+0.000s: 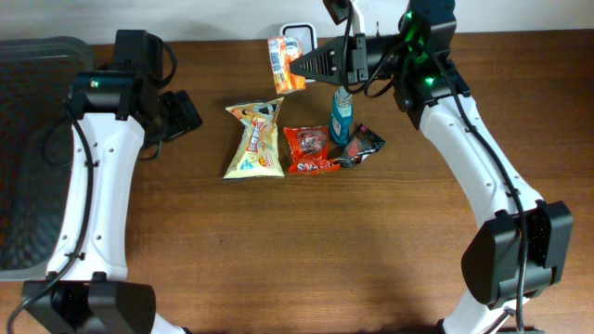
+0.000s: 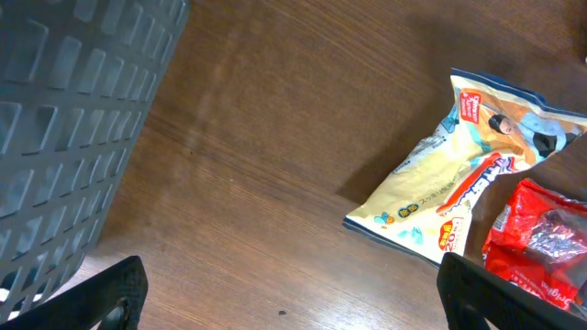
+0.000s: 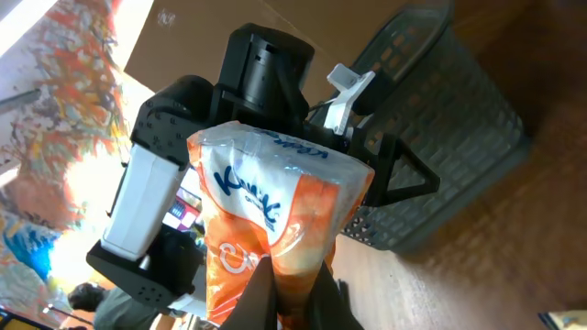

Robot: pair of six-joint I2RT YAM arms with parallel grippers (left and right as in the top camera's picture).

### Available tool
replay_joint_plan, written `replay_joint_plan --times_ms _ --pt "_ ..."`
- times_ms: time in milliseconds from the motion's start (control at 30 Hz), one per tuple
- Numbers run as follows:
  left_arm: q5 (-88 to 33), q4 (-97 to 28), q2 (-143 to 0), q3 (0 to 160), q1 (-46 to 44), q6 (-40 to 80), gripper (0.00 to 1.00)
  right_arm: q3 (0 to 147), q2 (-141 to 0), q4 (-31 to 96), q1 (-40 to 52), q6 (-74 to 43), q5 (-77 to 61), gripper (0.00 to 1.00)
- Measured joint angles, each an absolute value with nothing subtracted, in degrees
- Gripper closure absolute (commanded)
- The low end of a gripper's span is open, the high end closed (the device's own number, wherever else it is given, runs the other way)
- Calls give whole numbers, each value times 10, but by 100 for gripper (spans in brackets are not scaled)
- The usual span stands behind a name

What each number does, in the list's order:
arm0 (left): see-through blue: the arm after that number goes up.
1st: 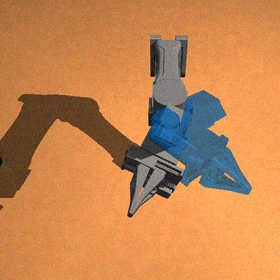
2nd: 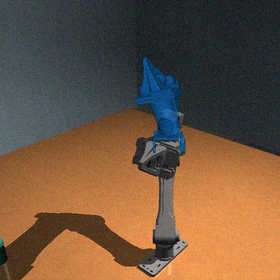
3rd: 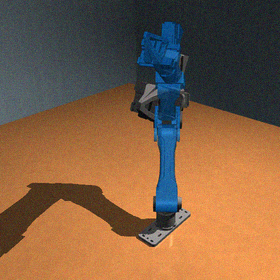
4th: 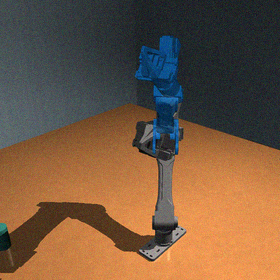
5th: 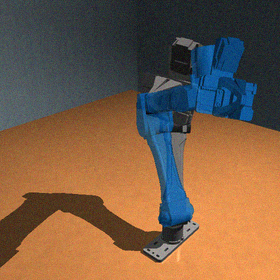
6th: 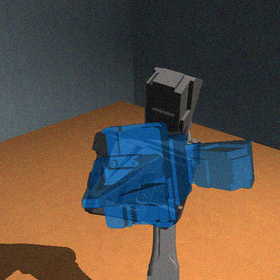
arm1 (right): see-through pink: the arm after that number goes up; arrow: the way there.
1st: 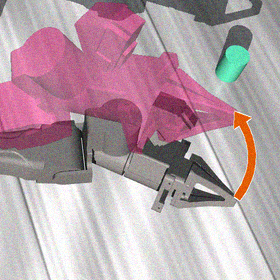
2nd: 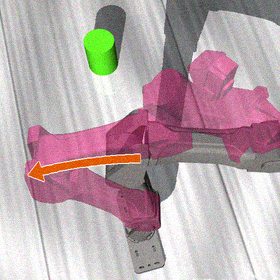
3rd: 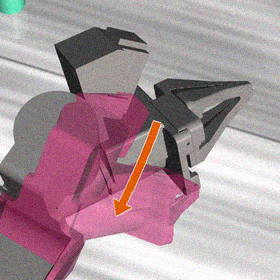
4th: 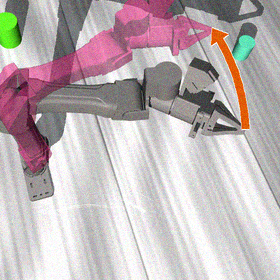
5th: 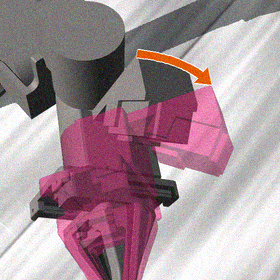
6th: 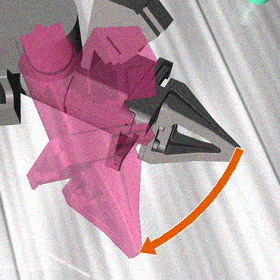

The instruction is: Scan the item barcode

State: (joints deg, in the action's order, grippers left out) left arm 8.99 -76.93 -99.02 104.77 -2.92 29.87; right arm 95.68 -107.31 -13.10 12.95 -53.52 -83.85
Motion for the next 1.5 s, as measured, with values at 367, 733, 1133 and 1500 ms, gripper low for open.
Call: replay_joint_plan --times_ms 367,733,1133,1500 --pt "90 -769 -990 1048 -29 298 1 993 -1073 -26 115 -489 -627 96" --pt "90 -769 -990 1048 -29 299 1 1141 -1090 264 259 -33 182 96" --pt "90 -769 -991 1047 -29 299 1 1148 -1301 36 298 412 261 96" --pt "90 -769 -991 1047 -29 299 1 1148 -1390 1 248 435 215 96"
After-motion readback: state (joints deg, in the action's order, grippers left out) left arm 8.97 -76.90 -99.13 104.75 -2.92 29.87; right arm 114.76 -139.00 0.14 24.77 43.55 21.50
